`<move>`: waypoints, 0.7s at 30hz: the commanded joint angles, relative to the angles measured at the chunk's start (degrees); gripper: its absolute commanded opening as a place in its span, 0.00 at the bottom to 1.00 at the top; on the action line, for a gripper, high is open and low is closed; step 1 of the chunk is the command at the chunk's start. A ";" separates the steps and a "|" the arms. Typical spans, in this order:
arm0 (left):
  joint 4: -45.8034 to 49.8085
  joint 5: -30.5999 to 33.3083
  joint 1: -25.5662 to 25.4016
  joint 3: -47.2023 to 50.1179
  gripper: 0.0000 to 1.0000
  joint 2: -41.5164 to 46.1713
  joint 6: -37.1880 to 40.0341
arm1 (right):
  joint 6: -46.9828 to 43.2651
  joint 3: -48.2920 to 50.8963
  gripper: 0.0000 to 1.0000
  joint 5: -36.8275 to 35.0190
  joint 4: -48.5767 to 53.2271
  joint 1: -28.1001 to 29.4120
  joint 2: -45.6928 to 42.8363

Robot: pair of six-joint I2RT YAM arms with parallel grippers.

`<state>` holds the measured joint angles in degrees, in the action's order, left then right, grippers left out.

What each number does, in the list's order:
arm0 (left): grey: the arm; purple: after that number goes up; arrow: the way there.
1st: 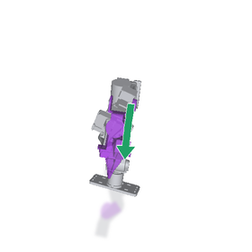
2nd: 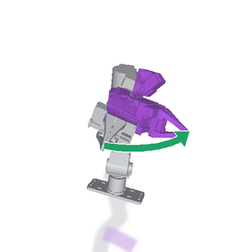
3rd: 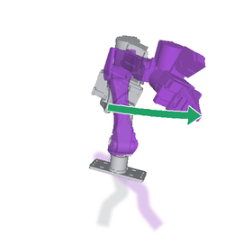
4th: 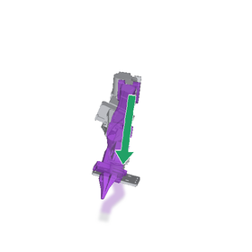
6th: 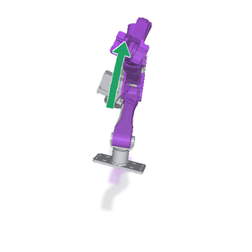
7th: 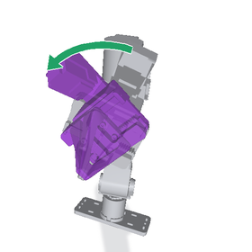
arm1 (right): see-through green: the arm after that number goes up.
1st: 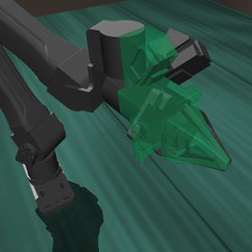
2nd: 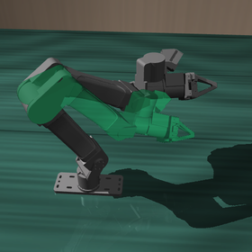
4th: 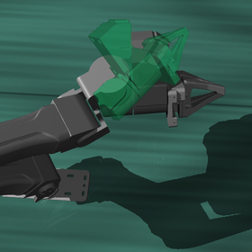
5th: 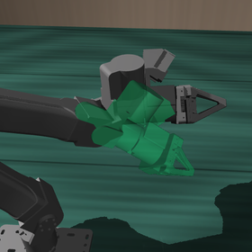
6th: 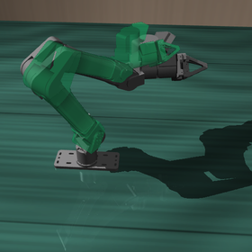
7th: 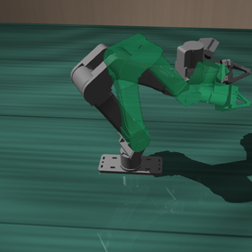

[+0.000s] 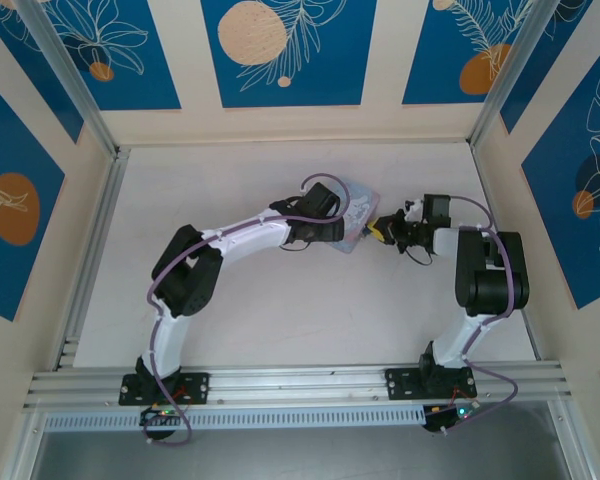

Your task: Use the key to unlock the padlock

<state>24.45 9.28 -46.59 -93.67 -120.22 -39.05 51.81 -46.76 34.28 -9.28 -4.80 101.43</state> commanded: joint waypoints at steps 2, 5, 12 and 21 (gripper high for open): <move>13.26 0.74 0.35 2.59 0.83 -6.74 1.55 | -6.86 -9.84 0.00 -6.82 17.56 0.71 1.20; 13.51 0.74 0.41 2.23 0.83 -6.87 1.58 | 1.00 -8.13 0.00 3.49 3.30 -1.13 2.38; 14.06 0.13 0.46 0.99 0.83 -8.17 1.36 | -2.44 -8.00 0.00 -20.75 13.75 3.91 -6.19; 14.63 0.19 0.61 -0.12 0.82 -8.70 1.90 | -2.66 -16.55 0.00 -6.34 13.01 1.99 1.62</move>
<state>24.23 8.58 -46.46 -97.30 -122.98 -39.05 51.81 -55.79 18.74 6.13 -2.52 99.04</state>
